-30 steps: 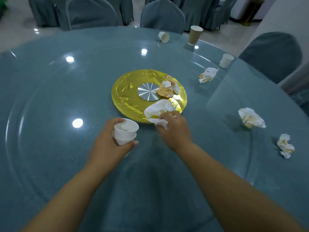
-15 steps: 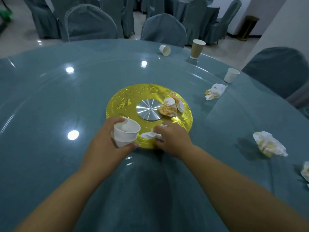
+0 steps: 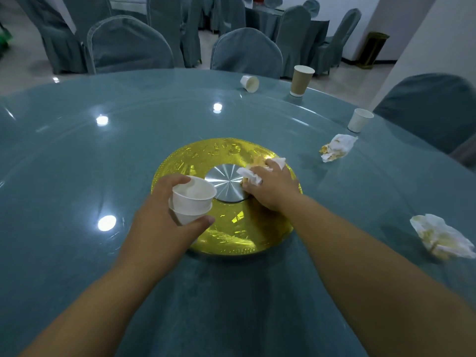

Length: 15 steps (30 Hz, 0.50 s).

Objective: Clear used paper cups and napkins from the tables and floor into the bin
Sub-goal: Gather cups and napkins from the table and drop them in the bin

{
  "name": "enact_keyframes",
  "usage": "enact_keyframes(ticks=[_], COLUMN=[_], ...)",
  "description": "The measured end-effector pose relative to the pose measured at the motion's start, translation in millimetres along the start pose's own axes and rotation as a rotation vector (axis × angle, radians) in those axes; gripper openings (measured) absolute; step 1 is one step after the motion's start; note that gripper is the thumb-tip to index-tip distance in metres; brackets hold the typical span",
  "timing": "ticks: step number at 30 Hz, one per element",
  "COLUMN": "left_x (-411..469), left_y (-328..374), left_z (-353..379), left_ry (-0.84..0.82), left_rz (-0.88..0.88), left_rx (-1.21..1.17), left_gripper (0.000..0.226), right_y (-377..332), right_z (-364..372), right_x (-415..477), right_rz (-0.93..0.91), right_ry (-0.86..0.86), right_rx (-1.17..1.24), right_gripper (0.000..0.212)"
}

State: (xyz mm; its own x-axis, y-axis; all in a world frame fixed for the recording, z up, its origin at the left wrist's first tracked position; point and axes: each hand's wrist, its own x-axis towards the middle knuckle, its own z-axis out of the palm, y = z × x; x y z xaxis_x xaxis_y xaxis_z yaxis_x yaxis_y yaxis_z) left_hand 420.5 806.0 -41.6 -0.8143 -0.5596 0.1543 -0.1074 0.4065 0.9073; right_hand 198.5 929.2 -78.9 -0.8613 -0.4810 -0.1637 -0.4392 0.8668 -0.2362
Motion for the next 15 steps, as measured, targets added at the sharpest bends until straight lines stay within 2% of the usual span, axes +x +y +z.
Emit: enact_keyframes(ticks=[4, 15], left_x=[-10.0, -67.1], left_y=[-2.2, 13.9], left_z=[-0.4, -11.2], left_ry=[0.004, -0.004], left_rz=[-0.024, -0.114], left_rx=[0.0, -0.06], left_gripper=[0.06, 0.062], right_y=[-9.5, -8.7], right_z=[-1.1, 8.9], right_x=[-14.5, -101.1], right_rz=[-0.047, -0.198], right_ry=[0.079, 0.084], right_rx=[-0.059, -0.098], right_gripper=[0.049, 0.033])
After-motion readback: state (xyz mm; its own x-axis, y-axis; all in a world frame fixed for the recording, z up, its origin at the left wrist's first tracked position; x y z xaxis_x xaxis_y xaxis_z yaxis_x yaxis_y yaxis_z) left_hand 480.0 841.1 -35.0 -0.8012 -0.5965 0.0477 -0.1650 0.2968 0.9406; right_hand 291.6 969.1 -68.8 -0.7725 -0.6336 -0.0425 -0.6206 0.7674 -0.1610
